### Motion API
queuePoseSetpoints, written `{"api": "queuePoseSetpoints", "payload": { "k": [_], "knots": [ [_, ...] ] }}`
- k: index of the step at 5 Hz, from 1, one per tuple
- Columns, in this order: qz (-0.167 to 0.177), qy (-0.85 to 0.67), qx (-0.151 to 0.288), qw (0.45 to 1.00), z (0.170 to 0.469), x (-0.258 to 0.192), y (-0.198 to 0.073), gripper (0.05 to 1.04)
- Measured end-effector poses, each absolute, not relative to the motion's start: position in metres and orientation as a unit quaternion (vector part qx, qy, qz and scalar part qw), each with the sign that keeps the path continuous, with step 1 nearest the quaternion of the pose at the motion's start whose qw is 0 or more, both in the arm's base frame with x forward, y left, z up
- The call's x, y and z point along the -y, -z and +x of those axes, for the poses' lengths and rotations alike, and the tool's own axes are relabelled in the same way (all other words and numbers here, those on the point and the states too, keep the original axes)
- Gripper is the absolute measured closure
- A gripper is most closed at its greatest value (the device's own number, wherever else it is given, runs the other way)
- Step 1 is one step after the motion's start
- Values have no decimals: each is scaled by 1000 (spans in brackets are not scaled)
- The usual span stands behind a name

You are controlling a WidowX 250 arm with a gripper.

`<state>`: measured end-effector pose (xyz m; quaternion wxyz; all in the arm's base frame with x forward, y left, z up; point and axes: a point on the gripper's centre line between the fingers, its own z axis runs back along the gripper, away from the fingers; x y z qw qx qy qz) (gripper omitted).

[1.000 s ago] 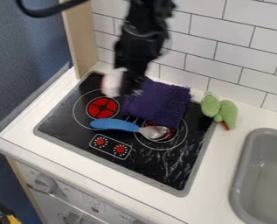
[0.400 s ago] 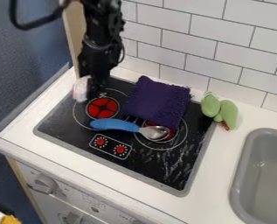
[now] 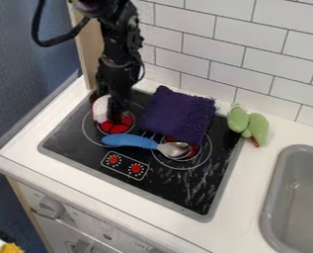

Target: Place the white object on the left stove

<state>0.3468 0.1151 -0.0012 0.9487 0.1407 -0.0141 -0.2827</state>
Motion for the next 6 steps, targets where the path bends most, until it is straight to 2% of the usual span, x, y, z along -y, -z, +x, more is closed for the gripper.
{"api": "queuePoseSetpoints", "payload": {
  "k": [1,2,3,4,6],
  "knots": [
    [148,275,20,950,348,-116,1,398],
    [131,270,26,953,343,-114,6,122],
    [133,276,27,952,337,-115,5,79],
    [135,278,35,950,333,-113,-3,83],
    [145,271,45,951,327,-112,-50,83]
  ]
}}
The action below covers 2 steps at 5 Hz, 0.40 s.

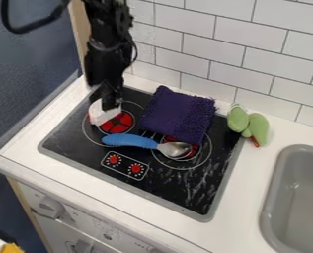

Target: Place the white object on the left stove

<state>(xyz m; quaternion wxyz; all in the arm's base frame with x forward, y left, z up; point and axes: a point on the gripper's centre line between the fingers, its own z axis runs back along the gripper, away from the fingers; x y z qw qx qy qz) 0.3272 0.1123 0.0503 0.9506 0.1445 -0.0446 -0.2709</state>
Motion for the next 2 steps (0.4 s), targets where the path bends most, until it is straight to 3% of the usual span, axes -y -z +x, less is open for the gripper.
{"api": "queuePoseSetpoints", "payload": {
  "k": [1,2],
  "knots": [
    [160,271,52,948,326,-107,-77,83],
    [168,284,41,943,325,-103,-82,83]
  ]
}}
